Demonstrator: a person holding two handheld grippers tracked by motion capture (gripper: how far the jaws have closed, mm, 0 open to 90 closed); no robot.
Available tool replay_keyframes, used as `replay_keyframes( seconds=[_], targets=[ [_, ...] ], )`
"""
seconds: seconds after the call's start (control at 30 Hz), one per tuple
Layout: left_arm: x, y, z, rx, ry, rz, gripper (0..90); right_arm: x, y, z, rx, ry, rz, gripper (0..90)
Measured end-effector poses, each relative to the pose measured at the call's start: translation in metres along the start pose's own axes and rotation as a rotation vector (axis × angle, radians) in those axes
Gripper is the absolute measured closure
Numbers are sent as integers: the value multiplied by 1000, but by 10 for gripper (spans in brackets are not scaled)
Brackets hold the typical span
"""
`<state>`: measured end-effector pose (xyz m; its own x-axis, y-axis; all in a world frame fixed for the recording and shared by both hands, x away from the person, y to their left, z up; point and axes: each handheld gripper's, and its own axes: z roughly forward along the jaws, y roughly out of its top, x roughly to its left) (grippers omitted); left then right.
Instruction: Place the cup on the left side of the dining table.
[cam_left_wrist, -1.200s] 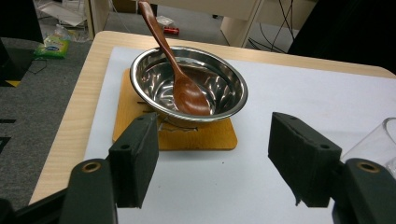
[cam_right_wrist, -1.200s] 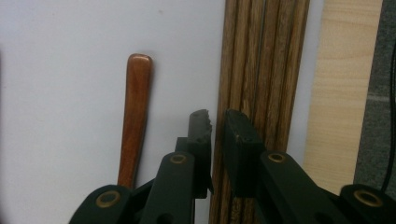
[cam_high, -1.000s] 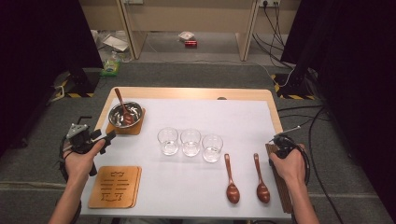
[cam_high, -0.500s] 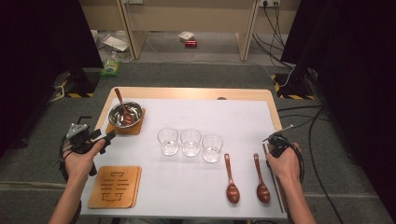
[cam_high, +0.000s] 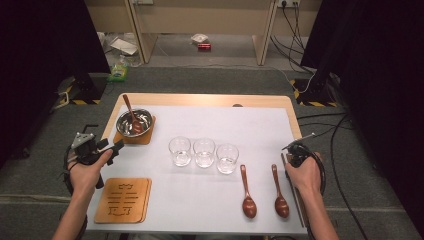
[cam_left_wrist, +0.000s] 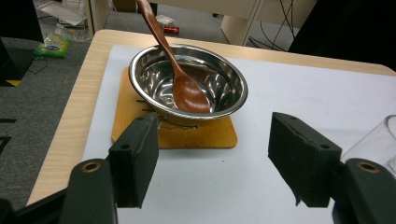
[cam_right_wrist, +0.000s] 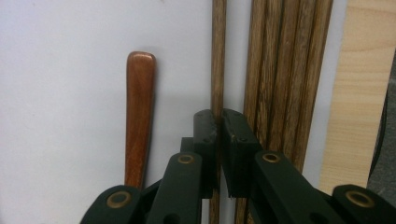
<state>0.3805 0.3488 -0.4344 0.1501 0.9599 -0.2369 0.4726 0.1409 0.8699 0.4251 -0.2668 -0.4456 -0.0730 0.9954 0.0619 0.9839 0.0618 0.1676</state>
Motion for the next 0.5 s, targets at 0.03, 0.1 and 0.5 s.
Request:
replay_keyframes(
  seconds=[0.03, 0.1, 0.5],
  targets=[
    [0, 0, 0, 0, 0, 0, 330, 0, 0, -1, -6, 2, -7, 852],
    [0, 0, 0, 2, 0, 1, 329, 0, 1, -3, -16, 9, -8, 852],
    [0, 0, 0, -1, 1, -2, 330, 4, 9, -19, -80, 9, -25, 853]
  ],
)
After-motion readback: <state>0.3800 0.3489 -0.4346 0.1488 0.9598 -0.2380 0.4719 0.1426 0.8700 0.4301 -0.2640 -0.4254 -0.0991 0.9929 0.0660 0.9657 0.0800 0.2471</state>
